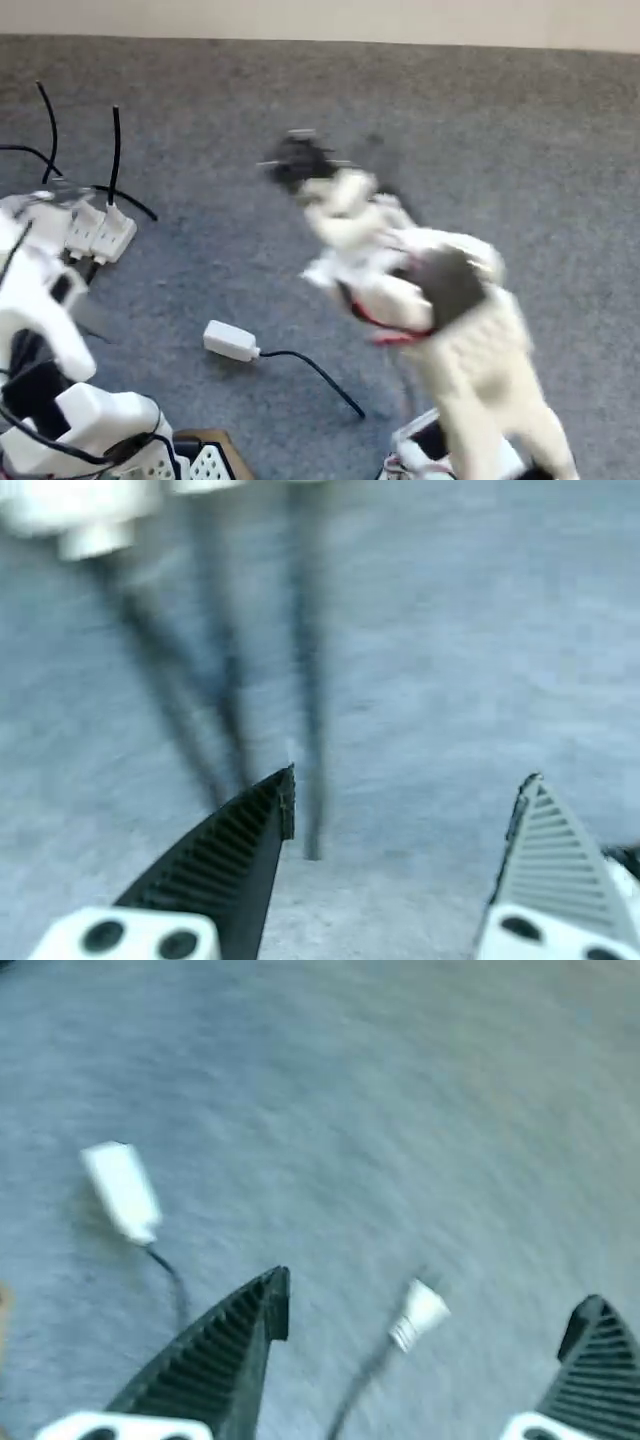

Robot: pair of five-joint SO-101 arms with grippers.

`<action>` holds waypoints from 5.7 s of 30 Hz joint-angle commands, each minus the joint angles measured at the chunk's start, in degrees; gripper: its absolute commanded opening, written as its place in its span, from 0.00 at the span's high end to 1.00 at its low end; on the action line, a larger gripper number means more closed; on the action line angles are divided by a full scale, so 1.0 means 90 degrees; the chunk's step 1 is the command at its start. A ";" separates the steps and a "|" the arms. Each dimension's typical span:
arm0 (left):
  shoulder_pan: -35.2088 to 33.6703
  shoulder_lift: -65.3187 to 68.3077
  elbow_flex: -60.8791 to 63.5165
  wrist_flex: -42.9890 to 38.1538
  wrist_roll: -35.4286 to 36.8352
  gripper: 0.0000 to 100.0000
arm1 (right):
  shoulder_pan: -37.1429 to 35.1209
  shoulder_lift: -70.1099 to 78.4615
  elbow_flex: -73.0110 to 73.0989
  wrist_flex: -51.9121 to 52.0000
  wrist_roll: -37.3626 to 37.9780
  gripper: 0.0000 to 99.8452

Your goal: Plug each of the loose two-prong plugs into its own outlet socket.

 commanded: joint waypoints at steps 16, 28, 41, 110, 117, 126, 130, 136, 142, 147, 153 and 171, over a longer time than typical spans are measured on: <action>0.4381 -0.1753 0.0278 0.0752 0.2491 0.66 | 0.2584 -0.3512 0.7458 -0.3287 0.0850 0.61; 0.4801 -0.1861 0.2984 -0.2208 0.2979 0.66 | 0.2418 -0.2984 0.8181 -0.4088 0.0234 0.61; 0.4684 -0.1910 0.3980 -0.1670 0.1905 0.74 | 0.2418 -0.2984 0.8220 -0.4107 0.0234 0.61; 0.5094 -0.2154 0.4449 -0.2989 -0.0928 0.85 | 0.2418 -0.2945 0.8444 -0.4440 0.0244 0.61; 0.5153 -0.2134 0.3248 -0.2960 0.0156 0.94 | 0.2418 -0.2945 0.8444 -0.4440 0.0244 0.61; 0.6286 -0.0864 0.2125 -0.2960 0.1289 0.95 | 0.2418 -0.2945 0.8444 -0.4440 0.0244 0.61; 0.6794 0.0317 0.1529 -0.2960 0.1768 0.93 | 0.2418 -0.2945 0.8444 -0.4440 0.0244 0.61; 0.6540 0.0728 0.0933 -0.2882 0.2462 0.71 | 0.2418 -0.2945 0.8444 -0.4440 0.0244 0.61; 0.6188 0.0171 0.0650 -0.2305 0.2471 0.69 | 0.2418 -0.2945 0.8444 -0.4440 0.0244 0.61; 0.5954 -0.0386 0.0161 -0.1631 0.2481 0.69 | 0.2418 -0.2945 0.8444 -0.4430 0.0244 0.61; 0.5485 -0.1050 0.0015 -0.1328 0.2481 0.69 | 0.2418 -0.2945 0.8444 -0.4371 0.0244 0.61; 0.3580 -0.1197 0.2584 -0.4923 0.7590 0.69 | 0.2418 0.0640 0.4137 -0.3326 0.0498 0.61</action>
